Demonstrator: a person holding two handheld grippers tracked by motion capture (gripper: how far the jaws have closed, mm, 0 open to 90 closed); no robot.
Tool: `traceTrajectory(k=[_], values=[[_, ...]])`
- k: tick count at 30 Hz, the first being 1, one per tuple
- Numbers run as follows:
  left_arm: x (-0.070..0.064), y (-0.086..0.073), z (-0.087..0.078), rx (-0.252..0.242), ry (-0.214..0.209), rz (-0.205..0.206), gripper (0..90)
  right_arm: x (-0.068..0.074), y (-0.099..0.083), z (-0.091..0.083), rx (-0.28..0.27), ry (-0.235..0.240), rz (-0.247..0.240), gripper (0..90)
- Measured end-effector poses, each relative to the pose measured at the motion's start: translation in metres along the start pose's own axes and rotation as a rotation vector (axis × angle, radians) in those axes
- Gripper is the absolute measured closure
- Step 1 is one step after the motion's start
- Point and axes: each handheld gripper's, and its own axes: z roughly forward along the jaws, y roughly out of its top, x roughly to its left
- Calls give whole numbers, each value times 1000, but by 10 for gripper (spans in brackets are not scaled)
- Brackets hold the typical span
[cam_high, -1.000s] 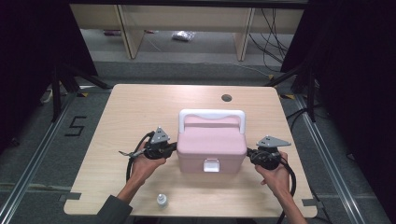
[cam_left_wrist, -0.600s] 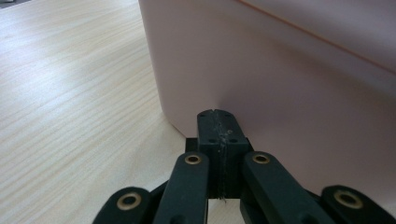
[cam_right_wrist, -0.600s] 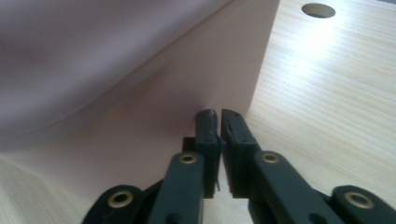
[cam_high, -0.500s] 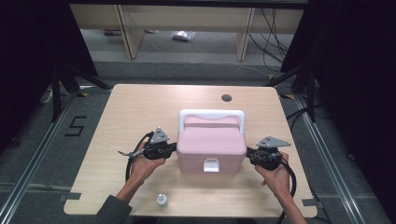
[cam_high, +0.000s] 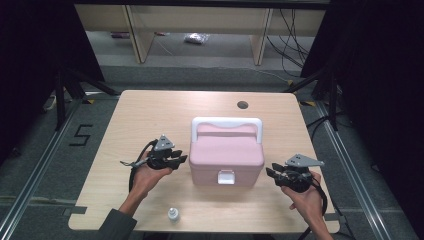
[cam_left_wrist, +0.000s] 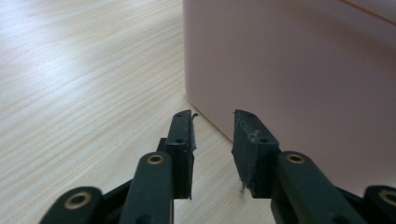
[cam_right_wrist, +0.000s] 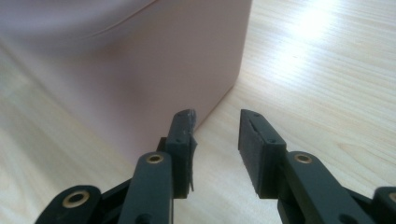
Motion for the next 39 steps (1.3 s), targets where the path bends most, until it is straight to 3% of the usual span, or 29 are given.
traceTrajectory(k=[3, 5, 6, 7, 9, 10, 12, 19, 24, 25, 26, 29, 31, 39], values=[[3, 1, -1, 3, 5, -13, 605, 6, -2, -4, 13, 3, -12, 644], [5, 1, -3, 5, 15, -21, 565, 12, -3, -7, 24, 13, 16, 634], [6, 1, -4, -2, 21, -31, 542, 11, -3, -8, 18, 9, -21, 623], [7, 2, -5, 0, 22, -36, 526, 13, -4, -10, 20, 11, -19, 614], [8, 3, -8, -7, 24, -51, 495, 20, -5, -14, 35, 30, 27, 604], [8, 3, -8, -10, 29, -52, 482, 19, -6, -14, 28, 37, -10, 599], [8, 4, -10, -10, 43, -57, 454, 26, -9, -18, 31, 47, 12, 584], [12, 5, -12, 8, 34, -88, 391, 45, -15, -24, 24, 97, -18, 509], [14, 4, -13, 20, 36, -96, 362, 62, -13, -22, 21, 133, -82, 497], [14, 4, -12, 21, 40, -97, 357, 68, -13, -21, 25, 150, -72, 497], [14, 4, -12, 20, 46, -96, 351, 70, -12, -19, 22, 168, -103, 495], [14, 3, -11, 28, 50, -106, 335, 85, -10, -16, 31, 196, -109, 486], [15, 3, -11, 37, 53, -93, 327, 89, -7, -10, 25, 220, -151, 479], [19, 3, -12, 47, 54, -95, 297, 122, 1, 11, 28, 312, -223, 452]])
